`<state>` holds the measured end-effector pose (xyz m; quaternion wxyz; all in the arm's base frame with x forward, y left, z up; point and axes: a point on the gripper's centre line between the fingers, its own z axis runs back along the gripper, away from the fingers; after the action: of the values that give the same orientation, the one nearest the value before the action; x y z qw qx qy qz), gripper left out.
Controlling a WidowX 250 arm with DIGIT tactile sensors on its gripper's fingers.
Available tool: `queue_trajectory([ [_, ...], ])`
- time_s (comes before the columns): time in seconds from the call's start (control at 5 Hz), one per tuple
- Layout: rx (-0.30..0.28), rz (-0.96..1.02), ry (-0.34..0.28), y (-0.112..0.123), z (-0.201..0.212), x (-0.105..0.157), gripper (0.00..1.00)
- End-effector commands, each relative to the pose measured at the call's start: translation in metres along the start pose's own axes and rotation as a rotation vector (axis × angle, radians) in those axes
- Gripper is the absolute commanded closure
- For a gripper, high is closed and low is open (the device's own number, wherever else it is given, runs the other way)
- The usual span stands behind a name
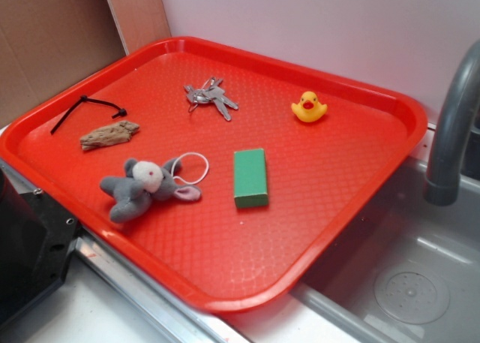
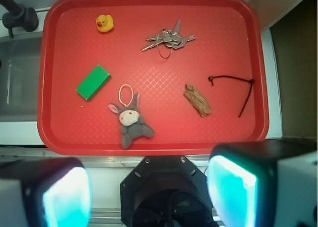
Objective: Grab the yellow duck.
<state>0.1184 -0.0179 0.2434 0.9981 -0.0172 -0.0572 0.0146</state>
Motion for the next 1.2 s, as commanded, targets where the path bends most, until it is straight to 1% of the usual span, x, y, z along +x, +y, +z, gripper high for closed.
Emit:
queue_trajectory([
  [0.0,0.000,0.000,0.000,0.000,0.000,0.000,0.00],
  [0.2,0.018,0.009,0.001,-0.013,0.008,0.050,0.00],
  [0.4,0.056,0.106,0.052,-0.016,0.009,0.102,0.00],
  [0.6,0.153,0.128,0.066,-0.007,0.001,0.152,0.00],
  [0.8,0.173,0.149,0.124,0.016,-0.037,0.199,0.00],
  [1.0,0.155,0.133,0.182,-0.003,-0.068,0.244,0.00],
])
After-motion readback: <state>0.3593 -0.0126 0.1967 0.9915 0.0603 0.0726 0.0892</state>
